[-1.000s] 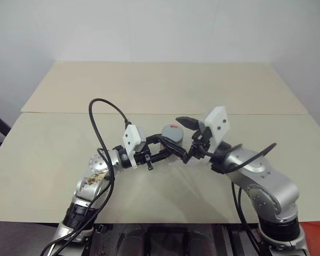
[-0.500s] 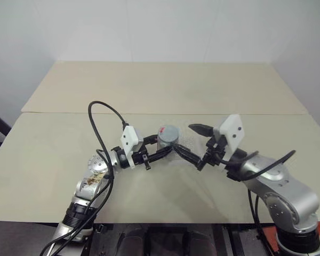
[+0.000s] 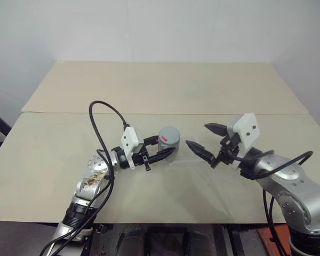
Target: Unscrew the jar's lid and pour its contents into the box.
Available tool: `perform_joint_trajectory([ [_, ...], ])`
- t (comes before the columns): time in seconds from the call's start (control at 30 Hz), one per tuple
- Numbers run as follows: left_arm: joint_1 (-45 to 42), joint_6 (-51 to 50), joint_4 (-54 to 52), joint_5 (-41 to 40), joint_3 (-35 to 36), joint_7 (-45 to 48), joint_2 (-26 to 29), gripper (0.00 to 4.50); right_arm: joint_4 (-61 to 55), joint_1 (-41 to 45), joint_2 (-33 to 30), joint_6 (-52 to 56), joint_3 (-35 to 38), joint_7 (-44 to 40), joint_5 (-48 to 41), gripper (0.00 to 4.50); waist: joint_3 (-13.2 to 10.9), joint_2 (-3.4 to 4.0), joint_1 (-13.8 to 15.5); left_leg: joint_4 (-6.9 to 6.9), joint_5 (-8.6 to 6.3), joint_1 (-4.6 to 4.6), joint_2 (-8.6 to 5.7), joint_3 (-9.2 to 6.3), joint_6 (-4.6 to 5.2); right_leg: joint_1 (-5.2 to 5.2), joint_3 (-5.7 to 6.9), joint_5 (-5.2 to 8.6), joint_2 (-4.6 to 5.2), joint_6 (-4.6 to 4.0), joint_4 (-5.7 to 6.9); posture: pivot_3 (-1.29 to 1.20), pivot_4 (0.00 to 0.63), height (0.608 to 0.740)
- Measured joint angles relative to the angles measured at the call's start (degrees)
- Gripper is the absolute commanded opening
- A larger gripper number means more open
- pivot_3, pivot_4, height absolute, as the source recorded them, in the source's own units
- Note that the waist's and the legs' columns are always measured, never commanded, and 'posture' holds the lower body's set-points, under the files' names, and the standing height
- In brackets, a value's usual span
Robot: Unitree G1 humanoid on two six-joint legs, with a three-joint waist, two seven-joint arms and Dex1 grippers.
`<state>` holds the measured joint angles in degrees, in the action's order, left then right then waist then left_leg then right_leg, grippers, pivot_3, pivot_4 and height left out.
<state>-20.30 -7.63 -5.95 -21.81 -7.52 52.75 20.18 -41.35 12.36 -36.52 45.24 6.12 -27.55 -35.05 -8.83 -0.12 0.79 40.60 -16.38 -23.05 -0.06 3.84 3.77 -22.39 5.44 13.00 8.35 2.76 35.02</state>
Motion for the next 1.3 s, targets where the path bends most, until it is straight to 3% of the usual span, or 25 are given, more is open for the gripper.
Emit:
perform_joint_trajectory([
  [0.3,0.0,0.4,0.1,1.1,-0.1,0.0,-0.4,1.89,-3.1,3.1,2.2,0.8,-2.2,0.0,-6.3,4.5,0.0,0.0,-0.2,0.0,0.0,0.07,0.02,0.0,0.01,0.01,-0.04,0.0,0.0,0.0,0.02,0.0,0.15,0.74],
  [0.6,0.0,1.4,0.1,1.5,-0.2,0.0,-0.7,1.89,0.1,8.5,6.0,0.6,-10.1,2.4,-1.1,4.5,0.0,0.0,-0.1,0.0,0.0,0.02,0.0,0.01,0.0,-0.01,-0.01,0.0,0.0,0.0,0.02,0.0,0.15,0.74],
  [1.03,0.1,1.4,0.1,1.5,-0.3,-0.2,-0.7,1.89,3.7,10.9,10.0,-1.1,-12.4,2.5,2.5,4.5,0.0,0.01,-0.1,0.0,0.01,0.02,-0.01,0.01,-0.01,-0.01,-0.01,0.0,0.0,0.0,0.03,0.0,0.15,0.74],
  [1.2,0.3,1.4,0.1,1.5,-0.4,-0.3,-0.9,1.89,3.7,10.9,10.5,-1.1,-12.4,2.5,2.5,2.98,0.0,0.01,-0.1,0.0,0.01,0.02,-0.01,0.01,-0.01,-0.01,0.0,0.0,0.0,0.0,0.03,0.0,0.15,0.74],
  [1.3,0.3,1.4,0.1,1.5,-0.5,-0.3,-1.0,1.89,3.8,10.9,10.5,-1.1,-12.4,2.5,3.0,2.98,0.0,0.01,-0.2,0.0,0.01,0.03,-0.01,0.01,-0.01,-0.01,0.0,0.0,0.0,0.0,0.03,0.0,0.15,0.74],
])
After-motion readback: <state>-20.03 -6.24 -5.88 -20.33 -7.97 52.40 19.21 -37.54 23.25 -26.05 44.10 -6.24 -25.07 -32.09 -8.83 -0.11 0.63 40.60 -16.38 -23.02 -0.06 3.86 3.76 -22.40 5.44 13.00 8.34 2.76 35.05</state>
